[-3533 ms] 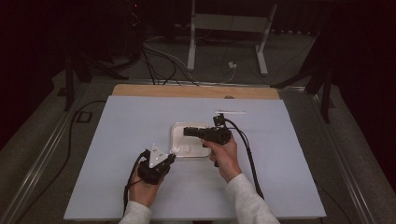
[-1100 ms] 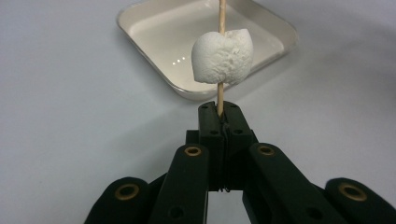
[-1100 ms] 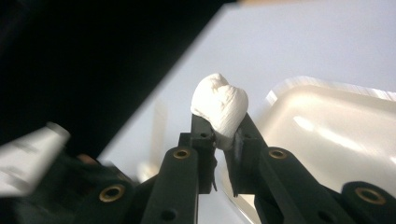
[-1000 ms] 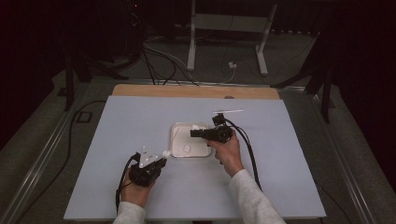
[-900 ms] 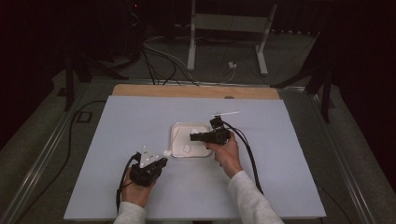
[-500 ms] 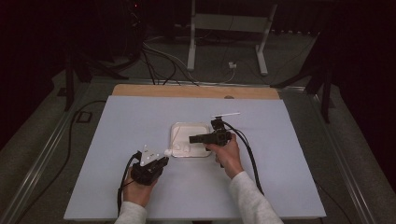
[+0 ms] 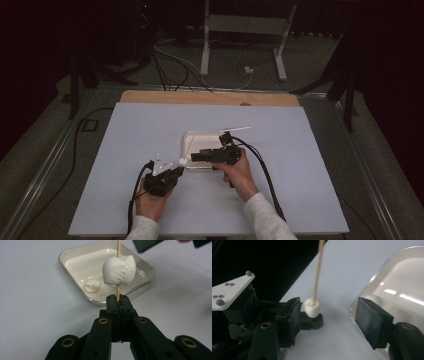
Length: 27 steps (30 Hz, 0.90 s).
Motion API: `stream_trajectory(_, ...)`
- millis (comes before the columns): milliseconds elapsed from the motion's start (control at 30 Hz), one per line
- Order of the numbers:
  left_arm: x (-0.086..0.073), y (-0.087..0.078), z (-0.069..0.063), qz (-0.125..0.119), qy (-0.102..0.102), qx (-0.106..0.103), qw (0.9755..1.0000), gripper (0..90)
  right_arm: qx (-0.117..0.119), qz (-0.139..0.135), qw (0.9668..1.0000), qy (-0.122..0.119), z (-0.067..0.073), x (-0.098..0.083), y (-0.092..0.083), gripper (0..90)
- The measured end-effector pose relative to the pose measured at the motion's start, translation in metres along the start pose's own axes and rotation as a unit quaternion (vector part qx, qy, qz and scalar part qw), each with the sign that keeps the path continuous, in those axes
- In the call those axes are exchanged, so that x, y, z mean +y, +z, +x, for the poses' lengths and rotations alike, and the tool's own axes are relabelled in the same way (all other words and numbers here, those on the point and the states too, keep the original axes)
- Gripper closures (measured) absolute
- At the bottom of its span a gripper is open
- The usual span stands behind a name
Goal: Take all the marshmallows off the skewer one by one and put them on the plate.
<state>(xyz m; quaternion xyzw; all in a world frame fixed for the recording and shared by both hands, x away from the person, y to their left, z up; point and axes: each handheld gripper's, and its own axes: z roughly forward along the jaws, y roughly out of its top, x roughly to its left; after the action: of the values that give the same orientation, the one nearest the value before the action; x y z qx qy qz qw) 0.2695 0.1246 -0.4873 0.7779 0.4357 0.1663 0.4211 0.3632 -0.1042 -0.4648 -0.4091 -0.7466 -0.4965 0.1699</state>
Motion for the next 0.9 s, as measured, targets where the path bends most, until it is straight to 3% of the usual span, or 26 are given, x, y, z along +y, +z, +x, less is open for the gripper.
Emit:
stream_trajectory(133, 0.003, 0.000, -0.003, -0.003, 0.004, -0.009, 1.0000, 90.0, 0.020, 0.002, 0.9998, -0.002, 0.004, -0.005, 0.011, 41.3)
stream_trajectory(267, 0.004, 0.002, -0.005, -0.005, 0.001, -0.016, 0.9999, 90.0, 0.026, 0.007, 0.9996, -0.007, 0.008, -0.009, 0.020, 46.3)
stream_trajectory(467, 0.005, 0.002, -0.005, -0.010, -0.007, -0.028, 0.9995, 90.0, 0.027, 0.016, 0.9995, -0.009, 0.010, -0.013, 0.028, 54.7)
stream_trajectory(633, 0.005, 0.002, -0.006, -0.009, -0.007, -0.031, 0.9994, 90.0, 0.020, 0.016, 0.9996, -0.013, 0.010, -0.014, 0.030, 68.3)
stream_trajectory(900, 0.005, 0.004, -0.009, 0.003, 0.016, -0.016, 0.9997, 90.0, 0.010, 0.015, 0.9997, -0.016, 0.010, -0.012, 0.024, 77.0)
